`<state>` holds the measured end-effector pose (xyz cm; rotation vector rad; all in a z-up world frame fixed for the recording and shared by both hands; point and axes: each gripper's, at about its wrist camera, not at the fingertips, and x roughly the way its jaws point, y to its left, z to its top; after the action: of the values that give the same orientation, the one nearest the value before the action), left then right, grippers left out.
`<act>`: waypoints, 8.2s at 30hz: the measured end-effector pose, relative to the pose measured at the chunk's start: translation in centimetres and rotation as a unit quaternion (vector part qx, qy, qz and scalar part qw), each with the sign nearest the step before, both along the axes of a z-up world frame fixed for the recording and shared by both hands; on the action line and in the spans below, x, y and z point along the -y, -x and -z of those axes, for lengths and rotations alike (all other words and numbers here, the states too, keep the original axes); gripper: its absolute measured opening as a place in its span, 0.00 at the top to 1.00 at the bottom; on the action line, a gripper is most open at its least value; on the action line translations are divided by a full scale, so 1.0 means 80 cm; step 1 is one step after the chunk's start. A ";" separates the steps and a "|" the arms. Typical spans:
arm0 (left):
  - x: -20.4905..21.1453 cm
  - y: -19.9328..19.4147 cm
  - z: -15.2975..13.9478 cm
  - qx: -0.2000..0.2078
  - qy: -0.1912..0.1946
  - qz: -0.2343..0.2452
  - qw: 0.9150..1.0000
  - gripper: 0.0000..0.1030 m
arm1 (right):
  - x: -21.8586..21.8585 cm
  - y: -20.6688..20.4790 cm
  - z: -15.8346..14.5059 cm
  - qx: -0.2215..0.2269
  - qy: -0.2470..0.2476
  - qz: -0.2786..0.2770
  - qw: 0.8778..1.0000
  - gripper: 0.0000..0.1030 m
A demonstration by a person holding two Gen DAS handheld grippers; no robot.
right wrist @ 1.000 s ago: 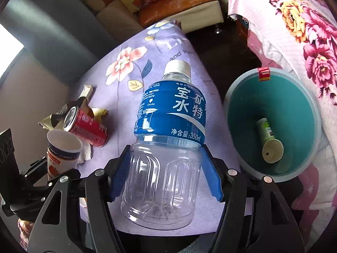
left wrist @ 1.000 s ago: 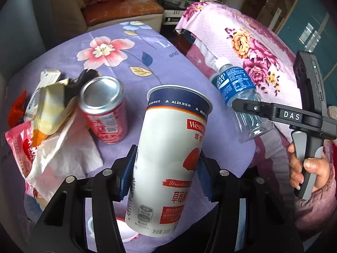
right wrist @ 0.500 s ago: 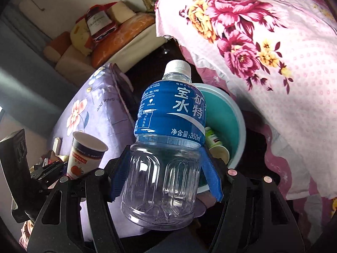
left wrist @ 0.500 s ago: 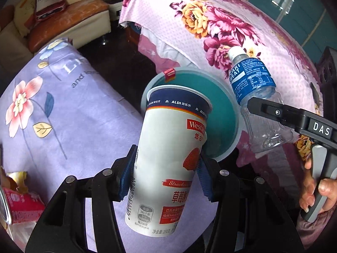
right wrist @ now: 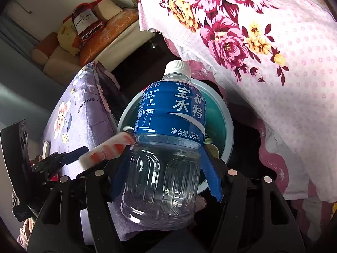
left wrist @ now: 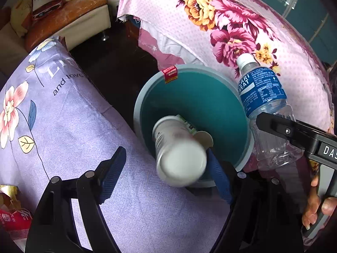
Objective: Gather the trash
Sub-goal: 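Drop the bottle and strawberry cup into the teal bin, opening both grippers, then move the left tool to the white cup lid and the right to the red can, then grasp the white cup lid with the left gripper while the right grasps the red can, then drop the lid into the bin with the left gripper while the right carries the can over it, then open the right gripper to drop the red can into the bin, then move both tools to the snack wrappers and pink packet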
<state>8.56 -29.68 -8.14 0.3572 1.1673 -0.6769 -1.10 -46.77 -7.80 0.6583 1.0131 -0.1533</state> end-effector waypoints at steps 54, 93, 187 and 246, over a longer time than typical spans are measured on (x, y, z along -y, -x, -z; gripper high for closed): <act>-0.346 0.103 -0.054 0.006 0.067 -0.164 0.984 0.08 | -0.276 -0.025 -0.054 -0.047 0.079 -0.198 0.976 0.21; -0.424 0.141 -0.007 0.019 0.036 -0.273 0.961 0.26 | -0.350 -0.012 -0.019 -0.073 0.069 -0.267 0.958 0.20; -0.005 0.020 -0.007 0.021 0.013 -0.006 1.000 0.11 | -0.008 0.010 -0.043 0.052 0.088 0.023 0.995 0.44; -0.436 0.064 -0.092 0.085 0.075 -0.249 0.962 0.07 | -0.340 -0.056 -0.076 -0.005 0.118 -0.242 0.963 0.22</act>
<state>3.40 5.24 -0.74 -0.0138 0.9809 -0.2823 3.38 -19.56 -1.72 0.1798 1.1166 0.1510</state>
